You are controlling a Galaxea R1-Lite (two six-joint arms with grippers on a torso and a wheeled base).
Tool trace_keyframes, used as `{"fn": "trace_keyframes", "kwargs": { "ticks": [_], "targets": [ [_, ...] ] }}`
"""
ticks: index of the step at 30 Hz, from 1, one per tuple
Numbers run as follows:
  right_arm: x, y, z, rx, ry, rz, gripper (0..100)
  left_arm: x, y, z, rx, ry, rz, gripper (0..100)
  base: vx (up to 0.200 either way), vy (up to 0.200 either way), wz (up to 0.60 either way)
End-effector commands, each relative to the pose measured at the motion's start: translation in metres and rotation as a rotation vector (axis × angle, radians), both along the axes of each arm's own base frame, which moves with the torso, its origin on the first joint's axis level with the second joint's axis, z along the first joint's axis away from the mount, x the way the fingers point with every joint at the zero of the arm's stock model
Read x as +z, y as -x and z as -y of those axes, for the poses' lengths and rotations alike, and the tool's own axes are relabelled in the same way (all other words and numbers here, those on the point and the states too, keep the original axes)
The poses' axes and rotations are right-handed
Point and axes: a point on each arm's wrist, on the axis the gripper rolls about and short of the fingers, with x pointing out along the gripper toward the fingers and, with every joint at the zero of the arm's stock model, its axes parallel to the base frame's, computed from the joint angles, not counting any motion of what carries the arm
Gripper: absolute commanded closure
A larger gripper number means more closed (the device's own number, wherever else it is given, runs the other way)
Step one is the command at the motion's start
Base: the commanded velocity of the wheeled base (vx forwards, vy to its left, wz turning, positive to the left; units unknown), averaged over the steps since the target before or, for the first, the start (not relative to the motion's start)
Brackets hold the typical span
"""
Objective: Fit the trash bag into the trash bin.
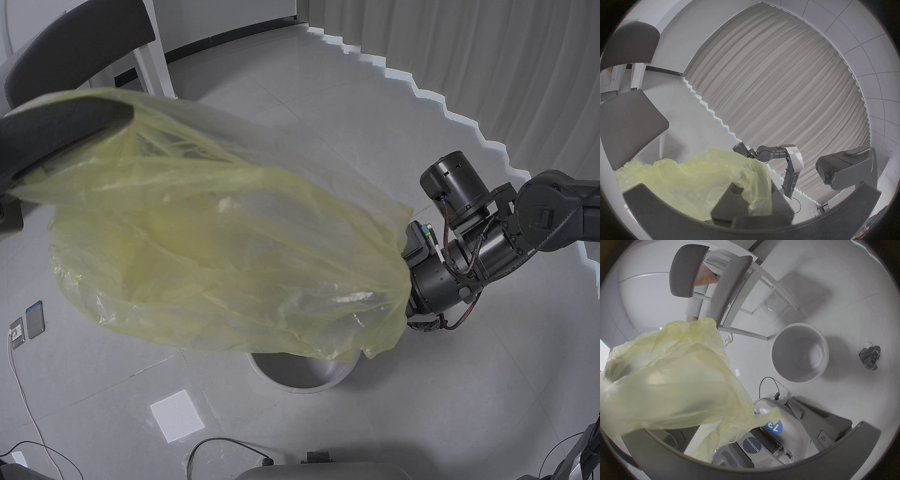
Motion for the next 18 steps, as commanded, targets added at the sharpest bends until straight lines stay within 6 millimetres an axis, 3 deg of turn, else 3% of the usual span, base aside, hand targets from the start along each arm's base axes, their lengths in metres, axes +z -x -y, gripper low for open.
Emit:
{"fn": "trace_keyframes", "kwargs": {
  "ticks": [1,10,11,18],
  "targets": [
    [0.0026,-0.0014,-0.0017,0.001,-0.007,0.010,0,-0.0009,-0.0008,0.0012,-0.001,-0.005,-0.003,100,0.000,0.000,0.00],
    [0.0007,-0.0023,-0.0028,0.002,-0.005,0.012,0,-0.0014,-0.0017,0.0026,-0.002,-0.008,-0.006,100,0.000,0.000,0.00],
    [0.0000,-0.0026,-0.0037,0.003,-0.004,0.010,100,-0.0012,-0.0013,0.0022,-0.002,-0.006,-0.006,100,0.000,0.000,0.00],
    [0.0007,-0.0016,-0.0029,0.000,-0.002,0.010,100,-0.0014,-0.0017,0.0026,-0.002,-0.007,-0.007,100,0.000,0.000,0.00]
  ]
}}
